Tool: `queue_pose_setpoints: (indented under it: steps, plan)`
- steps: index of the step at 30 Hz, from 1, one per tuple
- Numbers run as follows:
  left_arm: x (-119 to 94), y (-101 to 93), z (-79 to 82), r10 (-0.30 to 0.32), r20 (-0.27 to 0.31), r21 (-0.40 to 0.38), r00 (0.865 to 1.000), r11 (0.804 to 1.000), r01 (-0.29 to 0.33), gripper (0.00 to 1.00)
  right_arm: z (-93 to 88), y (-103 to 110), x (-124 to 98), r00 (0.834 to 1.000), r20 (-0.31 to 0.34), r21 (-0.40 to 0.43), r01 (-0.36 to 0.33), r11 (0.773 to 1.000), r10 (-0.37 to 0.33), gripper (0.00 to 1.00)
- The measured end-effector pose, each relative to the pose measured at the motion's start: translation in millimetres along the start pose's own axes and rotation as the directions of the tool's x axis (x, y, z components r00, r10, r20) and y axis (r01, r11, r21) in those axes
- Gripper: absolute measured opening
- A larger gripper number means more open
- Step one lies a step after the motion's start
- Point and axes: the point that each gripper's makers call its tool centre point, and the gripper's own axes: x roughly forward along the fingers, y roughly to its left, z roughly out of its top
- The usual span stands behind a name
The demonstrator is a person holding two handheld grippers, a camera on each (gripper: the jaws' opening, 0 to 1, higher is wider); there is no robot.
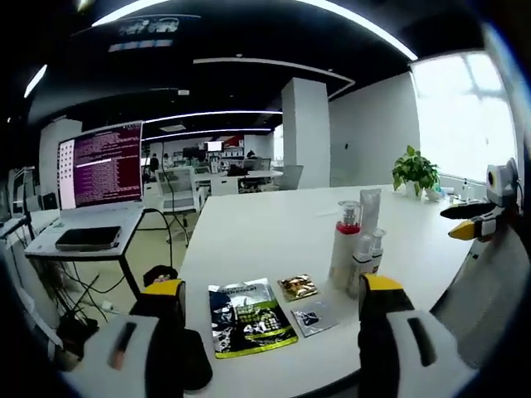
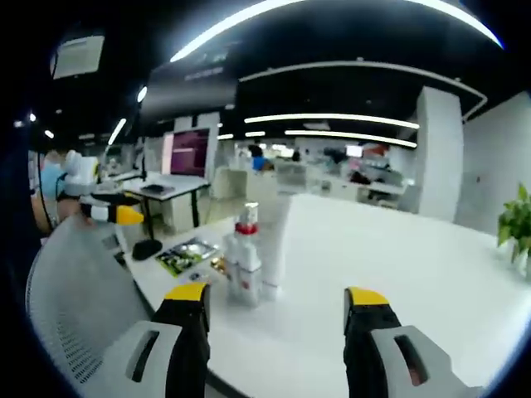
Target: Arrange the skincare products in the storage area until every visible bottle or jar stands upright without overlapping.
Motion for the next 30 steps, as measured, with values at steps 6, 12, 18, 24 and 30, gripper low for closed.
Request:
queue_pose_setpoints:
  steps: [6, 12, 18, 24, 30]
  plan:
    - [0.9, -3.1, -2.2, -0.019, -0.013, -0.003, 1.0, 1.0, 0.019, 0.85, -3.6, -4.0, -4.1, 1.0, -0.003, 0.038, 0.018, 0.999, -0.018, 0.61]
    - [1.7, -1.1, -3.4, -0.011, -0.021, -0.011, 1.0, 1.0, 0.011, 0.83, -0.2, -7.6, -5.5, 0.999, 0.024, 0.072, 0.03, 0.997, -0.032, 0.59]
    - [1.3, 1.5, -2.8, 0.001, -0.019, -0.026, 1.0, 1.0, -0.001, 0.84, -3.1, -6.8, -4.6, 1.0, 0.004, 0.081, 0.028, 0.996, -0.028, 0.53]
    - [1.3, 4.5, -3.1, 0.014, -0.021, -0.039, 1.0, 0.999, -0.015, 0.83, -8.4, -7.4, -4.9, 0.999, -0.022, 0.113, 0.032, 0.993, -0.03, 0.52]
    - [0.4, 5.7, -1.8, 0.005, -0.008, -0.085, 1.0, 0.996, -0.006, 0.81, -15.1, -4.9, -3.9, 0.998, -0.062, 0.103, 0.022, 0.994, -0.016, 0.49]
